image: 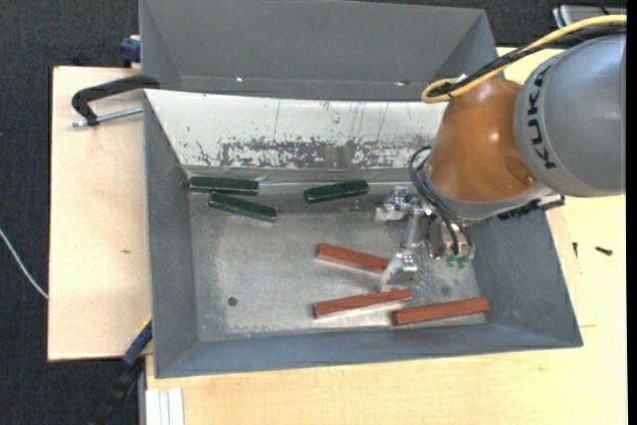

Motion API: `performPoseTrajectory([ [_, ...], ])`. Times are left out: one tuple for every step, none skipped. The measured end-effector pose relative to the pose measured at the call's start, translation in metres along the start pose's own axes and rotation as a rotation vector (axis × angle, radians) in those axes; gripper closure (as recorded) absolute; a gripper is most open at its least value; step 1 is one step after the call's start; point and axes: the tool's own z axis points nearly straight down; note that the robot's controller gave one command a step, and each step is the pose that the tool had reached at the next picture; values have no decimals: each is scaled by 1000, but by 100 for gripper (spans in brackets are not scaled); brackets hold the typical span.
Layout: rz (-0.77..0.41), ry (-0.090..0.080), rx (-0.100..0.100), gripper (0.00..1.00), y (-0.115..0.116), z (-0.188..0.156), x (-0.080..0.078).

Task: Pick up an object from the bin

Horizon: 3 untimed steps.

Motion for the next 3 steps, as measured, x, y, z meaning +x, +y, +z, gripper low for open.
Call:
performPoseTrajectory([
  [43, 5, -1, 0, 25, -6, -1],
  [86, 7, -1, 0, 40, 17, -10],
  [139, 11, 0, 100, 48, 15, -6],
])
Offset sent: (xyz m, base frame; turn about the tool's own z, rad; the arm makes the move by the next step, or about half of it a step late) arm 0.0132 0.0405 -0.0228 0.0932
